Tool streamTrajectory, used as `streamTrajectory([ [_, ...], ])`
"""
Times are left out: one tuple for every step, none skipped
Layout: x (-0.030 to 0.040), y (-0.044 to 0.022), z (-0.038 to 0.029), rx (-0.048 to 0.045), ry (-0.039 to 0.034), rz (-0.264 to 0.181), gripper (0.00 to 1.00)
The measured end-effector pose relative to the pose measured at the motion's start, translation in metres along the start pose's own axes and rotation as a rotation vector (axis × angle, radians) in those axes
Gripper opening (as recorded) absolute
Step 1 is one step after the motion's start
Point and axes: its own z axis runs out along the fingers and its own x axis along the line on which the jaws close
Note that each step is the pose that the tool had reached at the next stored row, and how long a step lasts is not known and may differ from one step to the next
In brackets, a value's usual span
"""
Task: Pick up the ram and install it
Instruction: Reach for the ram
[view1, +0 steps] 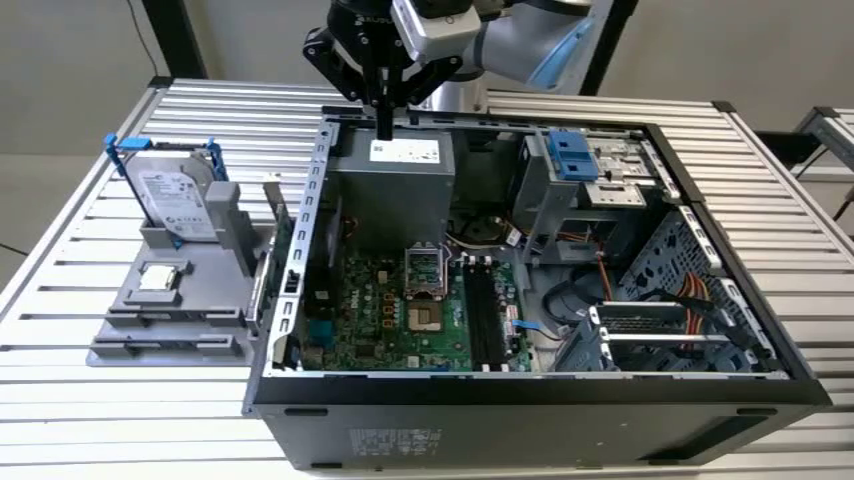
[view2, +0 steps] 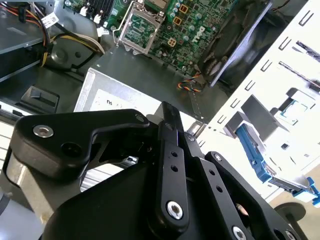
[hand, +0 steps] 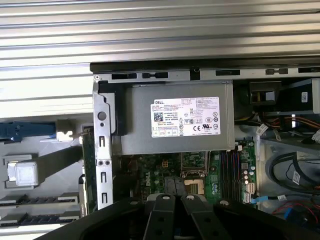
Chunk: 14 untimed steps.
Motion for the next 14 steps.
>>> streamTrajectory([
  [0.0001,0.0000,0.0000,-0.0001,-0.0001,0.000,0.00],
  [0.0006,0.0000,-0.0001,0.0000,0.0000,0.000,0.00],
  [0.0013,-0.0001,-0.0001,0.0001,0.0000,0.000,0.00],
  [0.0017,-0.0001,-0.0001,0.0000,0.0000,0.000,0.00],
  [0.0027,-0.0002,-0.0002,0.0001,0.0001,0.000,0.00],
  [0.0039,-0.0003,-0.0001,0.0000,0.0000,0.000,0.00],
  [0.0050,-0.0004,-0.0001,0.0000,0.0000,0.000,0.00],
  [0.0064,-0.0004,-0.0002,-0.0001,-0.0001,0.000,0.00],
  [0.0078,-0.0006,-0.0002,-0.0001,0.0000,0.000,0.00],
  [0.0092,-0.0006,-0.0002,-0.0001,-0.0001,0.000,0.00],
  [0.0103,-0.0007,-0.0002,-0.0001,-0.0001,0.000,0.00],
  [0.0114,-0.0008,-0.0003,-0.0001,0.0000,0.000,0.00],
  [0.0125,-0.0009,-0.0003,0.0000,0.0000,0.000,0.00],
  [0.0137,-0.0010,-0.0003,0.0000,0.0000,0.000,0.00],
])
